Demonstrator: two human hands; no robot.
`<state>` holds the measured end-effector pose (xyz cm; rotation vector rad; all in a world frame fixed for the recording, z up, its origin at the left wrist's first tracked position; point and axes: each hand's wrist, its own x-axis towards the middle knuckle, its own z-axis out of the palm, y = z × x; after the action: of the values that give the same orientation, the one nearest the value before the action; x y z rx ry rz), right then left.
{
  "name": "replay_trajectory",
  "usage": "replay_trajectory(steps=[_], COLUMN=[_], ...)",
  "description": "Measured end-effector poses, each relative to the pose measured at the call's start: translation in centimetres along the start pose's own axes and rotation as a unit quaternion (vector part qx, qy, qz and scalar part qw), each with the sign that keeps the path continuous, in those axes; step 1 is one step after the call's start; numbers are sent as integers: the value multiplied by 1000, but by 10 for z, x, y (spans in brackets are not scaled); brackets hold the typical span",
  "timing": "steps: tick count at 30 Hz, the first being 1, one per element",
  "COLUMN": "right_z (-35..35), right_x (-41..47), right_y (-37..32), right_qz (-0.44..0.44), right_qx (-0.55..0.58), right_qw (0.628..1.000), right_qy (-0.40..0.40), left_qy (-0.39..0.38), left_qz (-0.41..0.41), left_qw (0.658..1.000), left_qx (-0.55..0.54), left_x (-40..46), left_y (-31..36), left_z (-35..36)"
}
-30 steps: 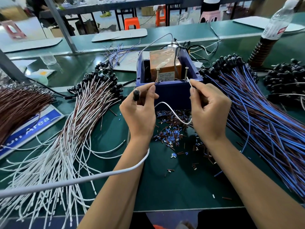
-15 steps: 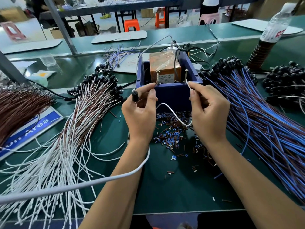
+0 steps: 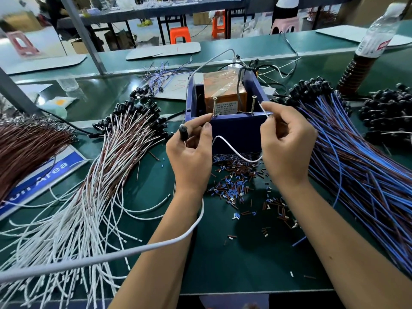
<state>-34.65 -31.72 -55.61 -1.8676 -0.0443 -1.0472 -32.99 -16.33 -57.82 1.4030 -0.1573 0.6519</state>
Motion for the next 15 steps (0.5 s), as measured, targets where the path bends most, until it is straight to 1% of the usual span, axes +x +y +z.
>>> replay_trajectory(steps=[5,10,15], right_z=[3,4,6], right_x=[-1,-1,-2], right_y=[-1,0,0], right_qz=[-38,-36,-38], right_qx=[-15,-20,-11], right_qw=[999,999,999], right_qy=[9,25,25], left_qy=[0,11,15], left_qz=[0,-1,-5], left_qw=[1000,1000,1000], left_qx=[-4,5,11], left_x=[-1,2,2], left_y=[3,1,0], left_z=[0,1,2])
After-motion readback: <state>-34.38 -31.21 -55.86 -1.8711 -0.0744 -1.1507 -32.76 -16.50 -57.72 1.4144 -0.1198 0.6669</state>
